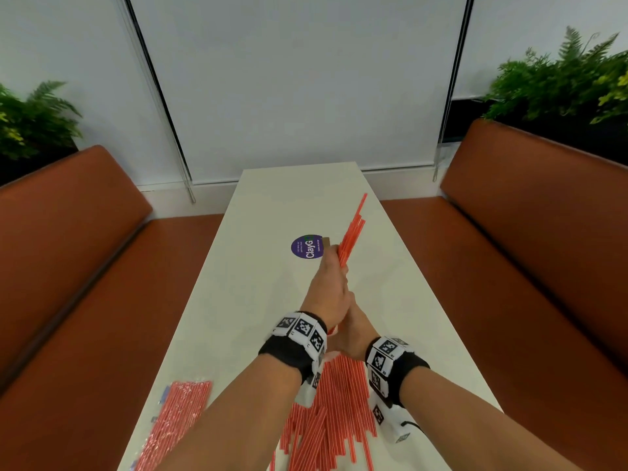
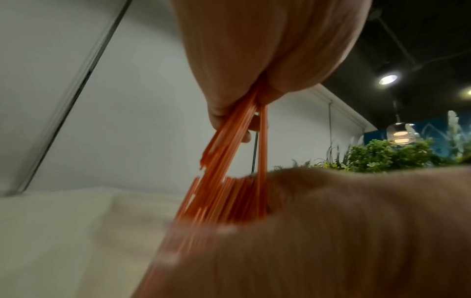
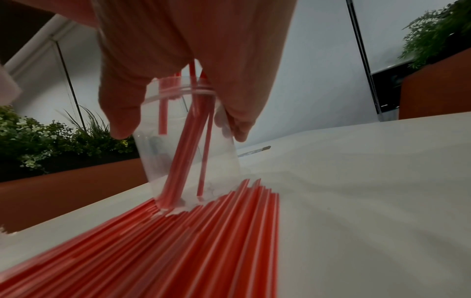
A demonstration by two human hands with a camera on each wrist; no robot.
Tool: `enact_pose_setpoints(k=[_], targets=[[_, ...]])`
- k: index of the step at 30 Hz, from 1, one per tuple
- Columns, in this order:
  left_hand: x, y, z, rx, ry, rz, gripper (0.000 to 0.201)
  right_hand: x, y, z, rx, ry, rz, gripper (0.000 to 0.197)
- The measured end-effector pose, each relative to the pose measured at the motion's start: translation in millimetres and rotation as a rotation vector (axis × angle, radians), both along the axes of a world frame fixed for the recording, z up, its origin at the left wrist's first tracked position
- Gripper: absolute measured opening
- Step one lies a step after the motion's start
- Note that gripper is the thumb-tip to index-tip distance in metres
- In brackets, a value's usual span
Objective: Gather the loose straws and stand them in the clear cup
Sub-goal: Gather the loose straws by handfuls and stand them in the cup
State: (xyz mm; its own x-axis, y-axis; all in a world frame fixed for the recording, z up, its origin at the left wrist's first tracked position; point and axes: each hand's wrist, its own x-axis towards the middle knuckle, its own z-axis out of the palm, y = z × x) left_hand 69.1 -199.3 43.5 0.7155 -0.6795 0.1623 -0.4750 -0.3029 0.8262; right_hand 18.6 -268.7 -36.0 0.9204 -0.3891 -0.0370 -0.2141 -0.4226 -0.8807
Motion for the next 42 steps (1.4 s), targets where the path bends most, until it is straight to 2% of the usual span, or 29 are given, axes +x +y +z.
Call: enact_pose_setpoints(k=[5, 8, 16, 19, 21, 25, 28, 30, 33, 35, 38, 42], targets=[[10, 8, -39, -0.059, 0.073, 0.156, 0.033, -2, -3, -3, 0.054, -0.011, -0.004, 0.097], [16, 18, -52, -0.102, 0.133, 0.185, 0.029, -4, -4, -4, 0.109, -0.030, -0.003, 0.093], [14, 25, -51, -0.150, 0.262, 0.154, 0.038, -2, -5, -7, 0.181, -0.044, 0.021, 0.101], [12, 26, -51, -0.158, 0.257, 0.168, 0.036, 0, -7, -7, 0.201, -0.036, 0.049, 0.119], [11, 27, -52, -0.156, 0.233, 0.168, 0.034, 1, -7, -5, 0.195, -0.030, 0.067, 0.128], [13, 28, -55, -0.081, 0.088, 0.206, 0.032, 10, -4, 3, 0.225, -0.123, 0.049, 0.126], [13, 32, -52, -0.006, 0.076, 0.213, 0.051, 14, -5, 9, 0.164, -0.162, 0.075, 0.128], [14, 34, -51, 0.018, 0.161, 0.221, 0.065, 16, -6, 11, -0.016, -0.127, 0.094, 0.118], [19, 39, -48, 0.077, 0.326, 0.219, 0.087, 22, -7, 13, -0.310, -0.080, 0.108, 0.079], [25, 45, -48, 0.176, 0.384, 0.175, 0.097, 27, -8, 14, -0.360, -0.028, 0.100, 0.062], [28, 47, -51, 0.367, 0.393, 0.049, 0.102, 35, -8, 17, -0.379, 0.018, 0.090, 0.052], [52, 31, -99, 0.436, 0.322, 0.031, 0.100, 44, 0, 22, -0.375, -0.003, 0.190, 0.045]])
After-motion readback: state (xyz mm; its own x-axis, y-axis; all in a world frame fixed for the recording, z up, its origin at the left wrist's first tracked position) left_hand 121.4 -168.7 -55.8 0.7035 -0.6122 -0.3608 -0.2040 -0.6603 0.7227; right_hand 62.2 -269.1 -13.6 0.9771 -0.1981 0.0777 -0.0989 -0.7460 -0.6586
